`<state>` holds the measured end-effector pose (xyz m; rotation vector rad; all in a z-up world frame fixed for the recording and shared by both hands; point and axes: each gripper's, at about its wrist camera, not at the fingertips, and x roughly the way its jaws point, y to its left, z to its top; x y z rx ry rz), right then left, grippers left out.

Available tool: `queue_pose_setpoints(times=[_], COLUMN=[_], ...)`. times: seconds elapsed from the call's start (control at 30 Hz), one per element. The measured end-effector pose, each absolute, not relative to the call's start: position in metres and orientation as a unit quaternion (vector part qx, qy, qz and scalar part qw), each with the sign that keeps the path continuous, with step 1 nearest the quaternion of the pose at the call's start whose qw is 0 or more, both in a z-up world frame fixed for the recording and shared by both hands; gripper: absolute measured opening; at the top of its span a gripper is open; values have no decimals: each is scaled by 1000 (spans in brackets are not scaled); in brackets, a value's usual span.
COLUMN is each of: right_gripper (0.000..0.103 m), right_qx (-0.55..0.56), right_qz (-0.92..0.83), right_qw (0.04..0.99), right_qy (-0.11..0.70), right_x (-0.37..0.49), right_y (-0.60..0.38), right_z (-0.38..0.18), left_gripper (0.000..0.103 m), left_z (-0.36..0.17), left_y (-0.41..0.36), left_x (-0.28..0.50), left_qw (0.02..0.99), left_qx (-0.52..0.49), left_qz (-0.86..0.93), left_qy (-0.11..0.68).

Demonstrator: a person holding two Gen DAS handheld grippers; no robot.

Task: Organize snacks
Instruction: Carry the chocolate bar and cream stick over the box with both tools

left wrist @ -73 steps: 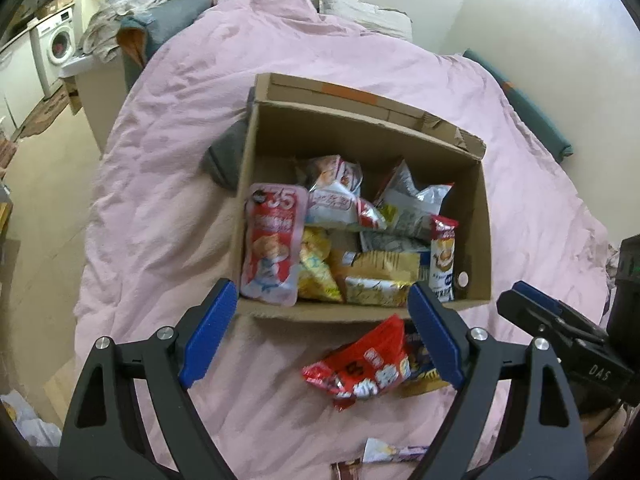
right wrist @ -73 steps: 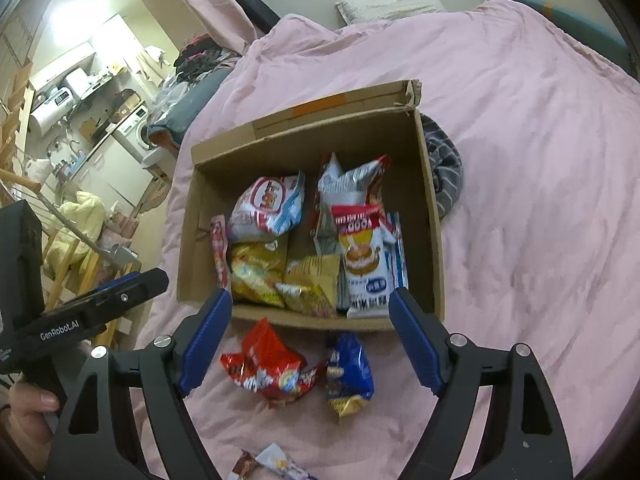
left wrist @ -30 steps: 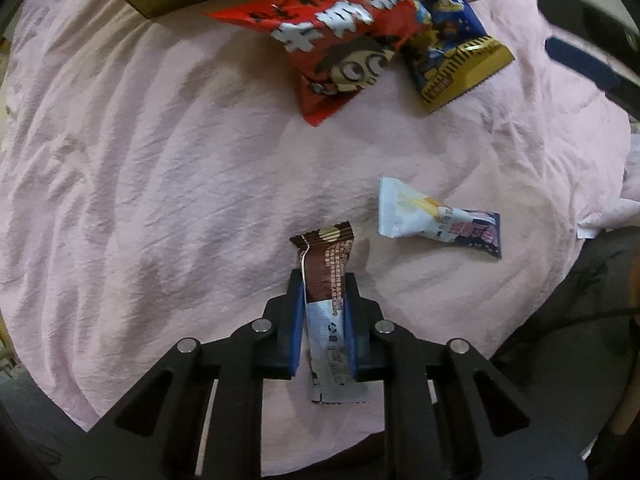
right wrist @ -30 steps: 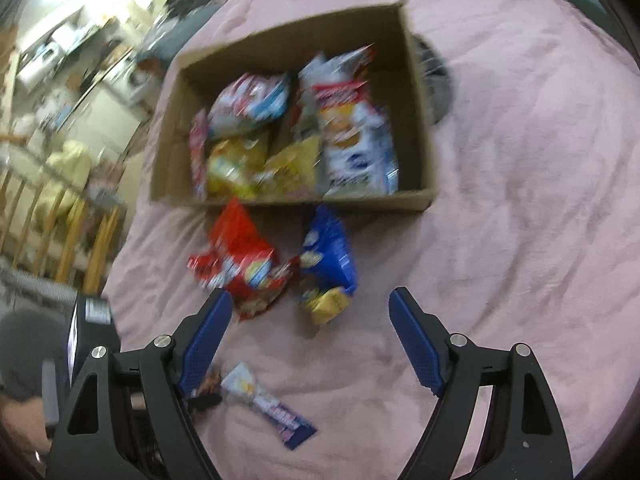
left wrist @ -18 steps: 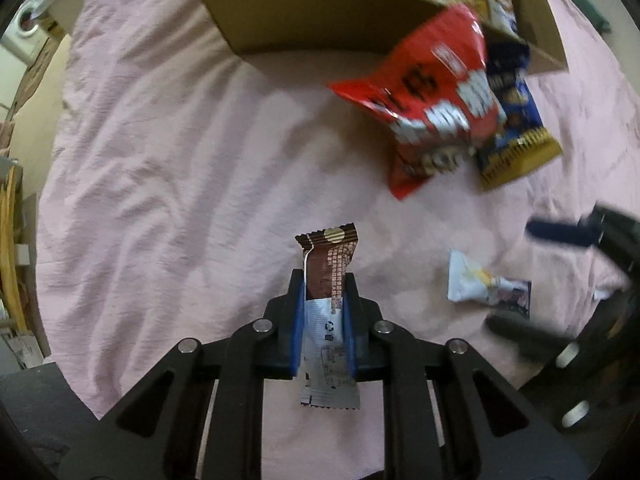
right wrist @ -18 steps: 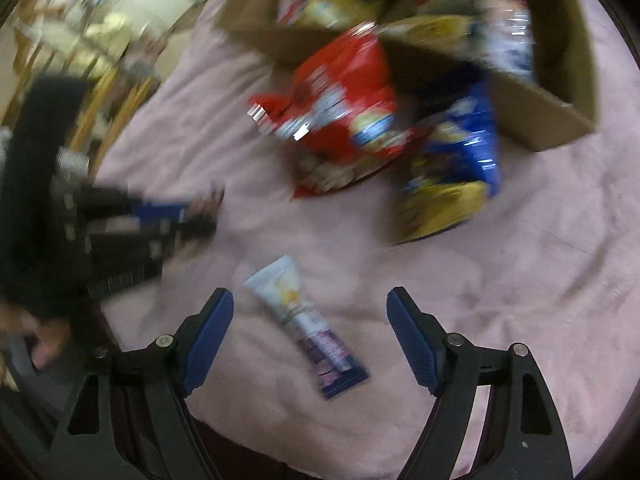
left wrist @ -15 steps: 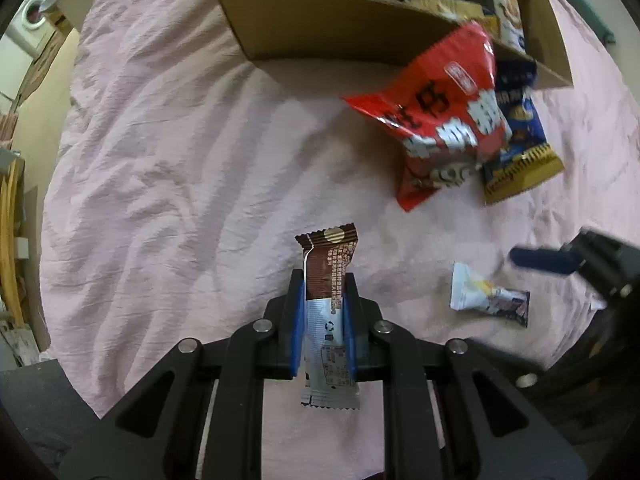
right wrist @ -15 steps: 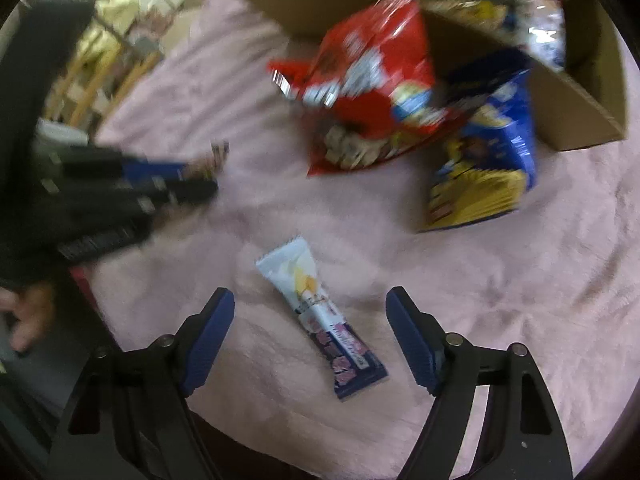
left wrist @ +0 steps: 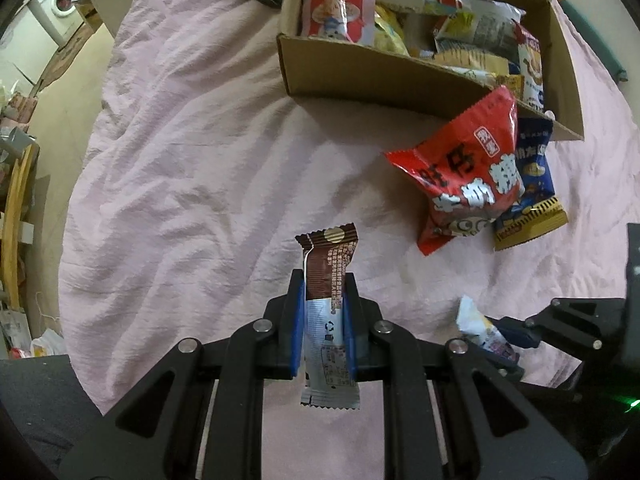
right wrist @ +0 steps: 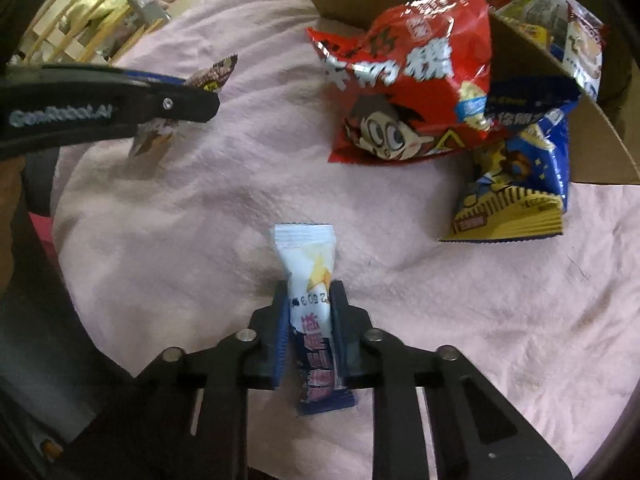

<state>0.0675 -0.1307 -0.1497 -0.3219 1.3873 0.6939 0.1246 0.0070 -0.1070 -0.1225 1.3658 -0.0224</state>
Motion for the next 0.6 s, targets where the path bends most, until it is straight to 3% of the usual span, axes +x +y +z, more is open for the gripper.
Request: queue_pose_setpoints(times=[0.3,0.6], right_gripper=[19,19], right_qx=[-37,29], right_qz=[338,350], right_qw=[732,780], right_qy=[591,518], right_x=[79,95], right_y=[-156,-180], right_z=[-113,-62], left_gripper=[14,14], left_z=[-112,-66], left_y=[5,4], left_x=[109,116], left_qw=[781,817], left_qx=[-56,-70], left_qz=[-2,5], left_qy=[623,572])
